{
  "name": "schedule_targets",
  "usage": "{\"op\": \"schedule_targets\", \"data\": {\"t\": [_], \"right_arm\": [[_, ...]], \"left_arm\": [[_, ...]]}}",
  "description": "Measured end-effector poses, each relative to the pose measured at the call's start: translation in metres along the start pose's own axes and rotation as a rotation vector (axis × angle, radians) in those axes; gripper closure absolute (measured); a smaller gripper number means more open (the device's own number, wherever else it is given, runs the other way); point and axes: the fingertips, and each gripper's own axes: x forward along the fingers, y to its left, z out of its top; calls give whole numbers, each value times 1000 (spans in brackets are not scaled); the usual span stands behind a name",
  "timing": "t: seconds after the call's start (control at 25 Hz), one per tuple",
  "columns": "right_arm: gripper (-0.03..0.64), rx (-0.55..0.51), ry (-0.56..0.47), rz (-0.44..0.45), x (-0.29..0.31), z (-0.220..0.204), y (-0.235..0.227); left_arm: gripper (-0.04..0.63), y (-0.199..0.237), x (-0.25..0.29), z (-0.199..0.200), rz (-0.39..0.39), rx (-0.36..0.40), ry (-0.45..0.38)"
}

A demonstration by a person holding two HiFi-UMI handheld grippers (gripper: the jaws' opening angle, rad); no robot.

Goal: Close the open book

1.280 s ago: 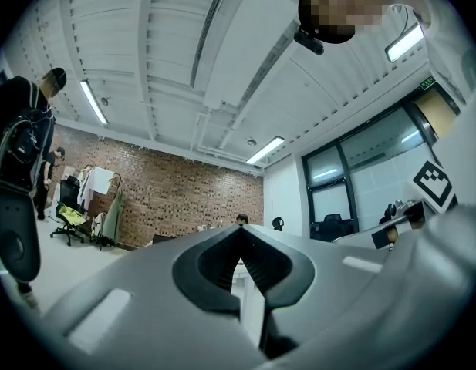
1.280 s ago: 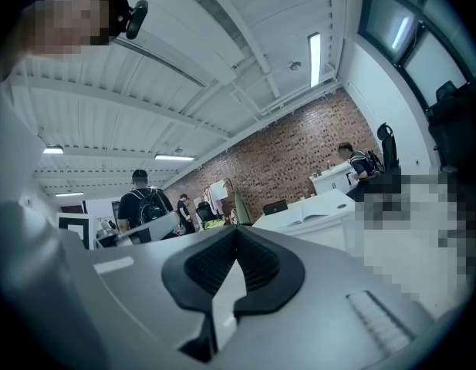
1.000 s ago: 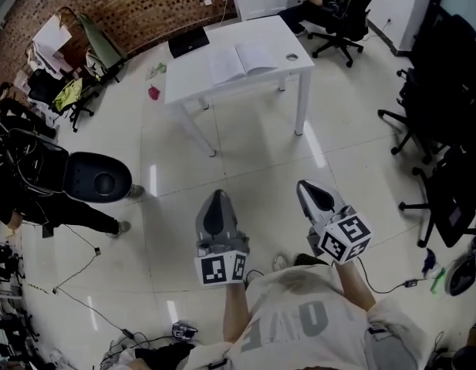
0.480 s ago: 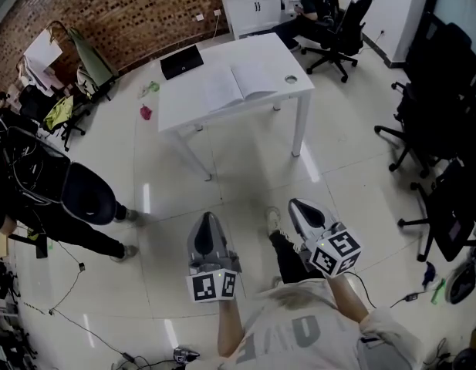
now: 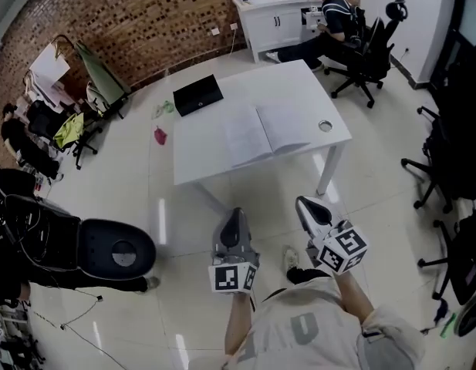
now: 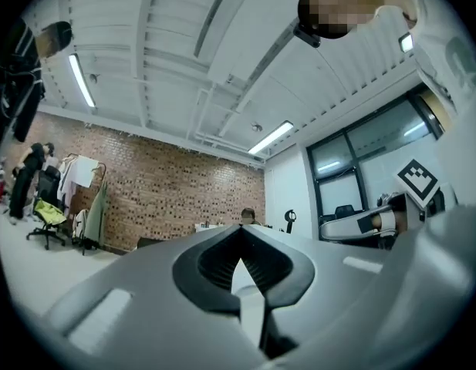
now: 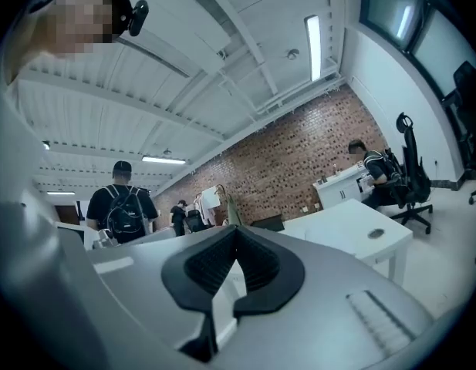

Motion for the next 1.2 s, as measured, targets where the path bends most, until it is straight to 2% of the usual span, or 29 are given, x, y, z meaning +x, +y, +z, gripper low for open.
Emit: {"op": "schedule_targets", "data": {"t": [0.12, 0.2, 0.32, 0.44, 0.68, 0.76, 0.84, 0.92, 1.04, 1.2], "right_arm": [[612, -6, -15, 38, 63, 27, -16], [612, 6, -37, 69, 96, 45, -14], [612, 21, -18, 83, 135, 47, -14], [612, 75, -7, 41, 170, 39, -34], [612, 133, -21, -84, 196, 26, -86], [612, 159, 10, -112, 206, 6, -105], [527, 200, 76, -144, 215, -24, -128], [498, 236, 146, -198, 222, -55, -152], [444, 292, 255, -273, 226, -101, -180], [422, 351, 346, -325, 231, -140, -204]], "left_arm": [[584, 34, 51, 16, 22, -11, -31], [584, 57, 76, 20, 39, -14, -14], [583, 90, 104, 7, 61, -53, 22], [584, 110, 143, -6, 37, -88, 49], [583, 106, 193, -14, -51, -47, 55], [583, 107, 200, -29, -63, -55, 73], [583, 107, 204, -50, -76, -98, 96], [583, 107, 206, -63, -84, -131, 118], [584, 111, 205, -76, -77, -135, 142], [583, 118, 206, -84, -57, -126, 165]]}}
